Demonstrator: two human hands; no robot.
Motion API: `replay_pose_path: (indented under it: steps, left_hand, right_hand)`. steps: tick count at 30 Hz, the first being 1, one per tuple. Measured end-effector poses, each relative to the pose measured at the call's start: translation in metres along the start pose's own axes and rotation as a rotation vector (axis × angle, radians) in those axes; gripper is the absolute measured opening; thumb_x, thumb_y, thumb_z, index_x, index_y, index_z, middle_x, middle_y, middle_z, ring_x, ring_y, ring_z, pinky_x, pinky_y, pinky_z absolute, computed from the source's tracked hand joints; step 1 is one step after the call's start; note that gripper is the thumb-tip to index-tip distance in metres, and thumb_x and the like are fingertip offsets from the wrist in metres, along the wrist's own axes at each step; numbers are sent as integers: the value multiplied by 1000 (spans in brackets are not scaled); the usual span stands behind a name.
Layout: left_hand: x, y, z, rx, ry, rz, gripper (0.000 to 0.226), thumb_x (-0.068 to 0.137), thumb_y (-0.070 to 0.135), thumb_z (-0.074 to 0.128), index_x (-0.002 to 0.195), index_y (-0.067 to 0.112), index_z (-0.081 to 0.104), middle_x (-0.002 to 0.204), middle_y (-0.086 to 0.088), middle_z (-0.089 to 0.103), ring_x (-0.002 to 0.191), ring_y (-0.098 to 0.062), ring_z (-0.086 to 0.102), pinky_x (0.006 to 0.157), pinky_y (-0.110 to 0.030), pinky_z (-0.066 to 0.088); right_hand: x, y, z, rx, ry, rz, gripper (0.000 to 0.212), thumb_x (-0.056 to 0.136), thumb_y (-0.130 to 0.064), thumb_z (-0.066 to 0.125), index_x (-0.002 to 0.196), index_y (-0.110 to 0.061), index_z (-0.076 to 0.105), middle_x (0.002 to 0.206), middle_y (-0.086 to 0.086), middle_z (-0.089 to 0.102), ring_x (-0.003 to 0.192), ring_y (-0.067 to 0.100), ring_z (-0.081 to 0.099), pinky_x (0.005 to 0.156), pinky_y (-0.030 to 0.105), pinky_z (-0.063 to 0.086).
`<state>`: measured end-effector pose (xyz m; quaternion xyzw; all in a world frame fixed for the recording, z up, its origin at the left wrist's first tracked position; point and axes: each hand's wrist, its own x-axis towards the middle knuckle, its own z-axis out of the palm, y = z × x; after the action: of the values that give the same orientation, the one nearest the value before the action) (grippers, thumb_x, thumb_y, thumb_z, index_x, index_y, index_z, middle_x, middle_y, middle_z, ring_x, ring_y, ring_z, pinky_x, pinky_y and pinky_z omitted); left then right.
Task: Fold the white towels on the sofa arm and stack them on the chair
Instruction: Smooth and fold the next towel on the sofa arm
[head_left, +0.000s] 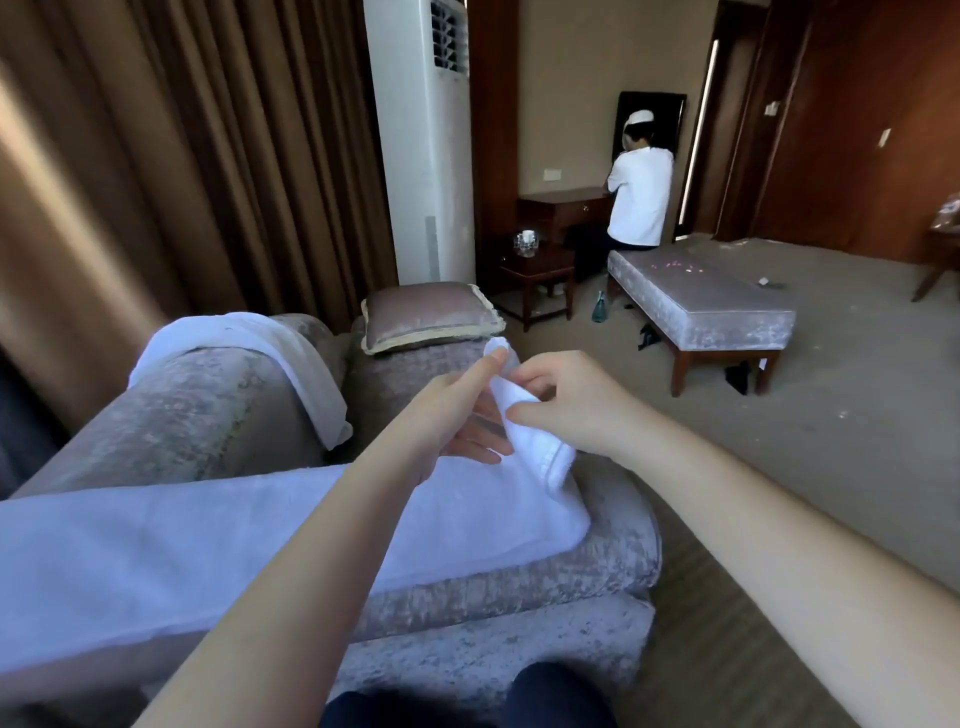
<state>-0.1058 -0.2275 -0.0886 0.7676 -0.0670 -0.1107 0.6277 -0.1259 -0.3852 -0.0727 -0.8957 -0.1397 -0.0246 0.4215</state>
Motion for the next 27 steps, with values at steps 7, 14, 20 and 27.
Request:
replay_pose_path:
  steps: [7, 14, 20, 27]
  left_hand:
    - [-29, -14, -76, 116, 301, -41, 19, 93, 15, 59, 80, 1, 65, 63, -5, 66, 57, -17, 65, 58, -26, 54]
    - [-52, -70, -129, 273, 427, -202, 18, 92, 8, 56, 84, -5, 67, 72, -8, 70, 68, -22, 68, 60, -30, 57]
    - [-50, -109, -113, 853, 730, 34, 42, 82, 5, 60, 121, 14, 47, 101, -7, 59, 89, -28, 55, 59, -33, 41]
    - [-27, -135, -69, 1367, 448, 496, 45, 92, 34, 41, 119, 9, 68, 127, -9, 64, 115, -31, 61, 93, -46, 51]
  right_hand:
    - [3, -3, 53, 99, 97, -138, 28, 94, -35, 58, 116, -19, 64, 106, -7, 67, 100, 9, 64, 92, 31, 50]
    - [12, 65, 106, -443, -114, -103, 58, 101, -48, 36, 152, -24, 24, 161, -6, 13, 148, 11, 8, 118, 32, 15]
    - [11, 82, 123, -456, -159, -90, 72, 91, -68, 10, 154, -34, 6, 161, -15, -11, 146, 4, -15, 119, 32, 1]
    - [20, 68, 126, -585, -66, -108, 131, 46, -80, -41, 155, -28, 8, 162, -11, -2, 148, 7, -8, 119, 34, -3]
